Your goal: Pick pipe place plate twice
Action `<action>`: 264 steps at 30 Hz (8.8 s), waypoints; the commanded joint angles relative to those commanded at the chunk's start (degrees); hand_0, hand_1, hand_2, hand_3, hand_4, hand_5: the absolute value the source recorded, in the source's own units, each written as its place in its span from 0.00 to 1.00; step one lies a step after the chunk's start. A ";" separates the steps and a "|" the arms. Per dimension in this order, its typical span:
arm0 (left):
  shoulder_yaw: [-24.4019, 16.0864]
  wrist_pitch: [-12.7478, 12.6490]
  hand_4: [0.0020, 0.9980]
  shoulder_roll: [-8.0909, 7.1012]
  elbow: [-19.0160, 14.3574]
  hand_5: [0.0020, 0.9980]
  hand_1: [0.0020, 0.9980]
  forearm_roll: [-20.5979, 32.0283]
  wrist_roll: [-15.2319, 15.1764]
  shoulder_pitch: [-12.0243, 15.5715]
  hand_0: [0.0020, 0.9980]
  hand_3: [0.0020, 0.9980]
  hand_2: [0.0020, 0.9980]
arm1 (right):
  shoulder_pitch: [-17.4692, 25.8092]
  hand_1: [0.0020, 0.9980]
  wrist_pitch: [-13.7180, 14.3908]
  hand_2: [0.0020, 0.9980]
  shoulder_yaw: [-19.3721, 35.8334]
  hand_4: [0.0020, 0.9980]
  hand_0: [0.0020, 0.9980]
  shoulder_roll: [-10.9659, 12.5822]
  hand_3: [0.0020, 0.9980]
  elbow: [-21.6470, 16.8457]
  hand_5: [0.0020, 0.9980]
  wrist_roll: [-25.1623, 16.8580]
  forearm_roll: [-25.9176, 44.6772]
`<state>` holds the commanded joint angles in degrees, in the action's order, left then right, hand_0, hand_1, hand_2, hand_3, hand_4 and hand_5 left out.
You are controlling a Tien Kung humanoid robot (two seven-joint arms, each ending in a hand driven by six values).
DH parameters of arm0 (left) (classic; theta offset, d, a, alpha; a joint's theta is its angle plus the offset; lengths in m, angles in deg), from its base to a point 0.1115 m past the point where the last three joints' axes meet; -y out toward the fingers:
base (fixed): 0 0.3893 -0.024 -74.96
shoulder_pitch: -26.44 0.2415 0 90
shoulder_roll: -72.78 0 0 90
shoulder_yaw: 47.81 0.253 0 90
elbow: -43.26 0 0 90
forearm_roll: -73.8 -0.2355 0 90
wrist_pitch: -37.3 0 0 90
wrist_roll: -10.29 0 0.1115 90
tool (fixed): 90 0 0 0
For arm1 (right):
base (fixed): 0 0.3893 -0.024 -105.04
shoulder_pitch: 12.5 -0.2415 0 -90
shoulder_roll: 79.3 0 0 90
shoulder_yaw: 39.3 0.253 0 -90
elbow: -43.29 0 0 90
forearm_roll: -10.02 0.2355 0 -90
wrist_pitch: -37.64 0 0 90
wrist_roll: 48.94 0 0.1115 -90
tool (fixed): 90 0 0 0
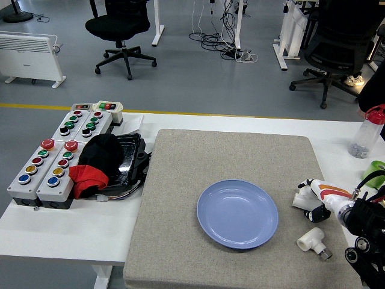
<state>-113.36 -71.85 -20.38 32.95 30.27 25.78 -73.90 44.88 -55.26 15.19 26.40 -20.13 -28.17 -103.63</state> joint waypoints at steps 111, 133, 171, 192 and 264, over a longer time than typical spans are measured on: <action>-0.95 -0.17 0.42 -0.10 0.00 1.00 0.77 -0.97 0.01 0.49 0.72 0.68 0.73 | 3.67 0.90 -23.29 0.99 6.50 0.83 0.93 13.55 1.00 -25.91 0.38 -2.17 15.06; -0.39 -0.13 0.42 0.00 0.00 1.00 0.76 0.07 -0.17 0.07 0.72 0.68 0.73 | 8.48 0.81 -25.88 0.92 5.01 0.80 0.81 16.33 0.93 -26.16 0.31 0.15 11.21; -0.38 -0.04 0.42 0.06 0.00 1.00 0.76 -0.11 -0.12 -0.10 0.72 0.68 0.73 | 8.35 0.47 -22.90 0.50 0.47 0.66 0.40 15.21 0.71 -24.89 0.15 4.05 8.90; -0.62 -0.02 0.42 0.18 0.00 1.00 0.76 -0.75 0.11 0.44 0.72 0.68 0.73 | 6.94 0.44 -20.18 0.48 2.81 0.65 0.37 13.15 0.69 -25.40 0.15 2.71 8.10; -0.35 -0.03 0.42 0.13 0.00 1.00 0.76 -0.53 0.11 0.48 0.72 0.68 0.73 | -0.11 0.86 20.71 0.98 6.18 0.66 0.89 3.77 0.94 -16.90 0.38 -25.18 32.21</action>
<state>-113.72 -71.88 -20.24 32.95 29.74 25.89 -73.43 44.77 -34.56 21.37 30.17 -37.04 -53.35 -71.41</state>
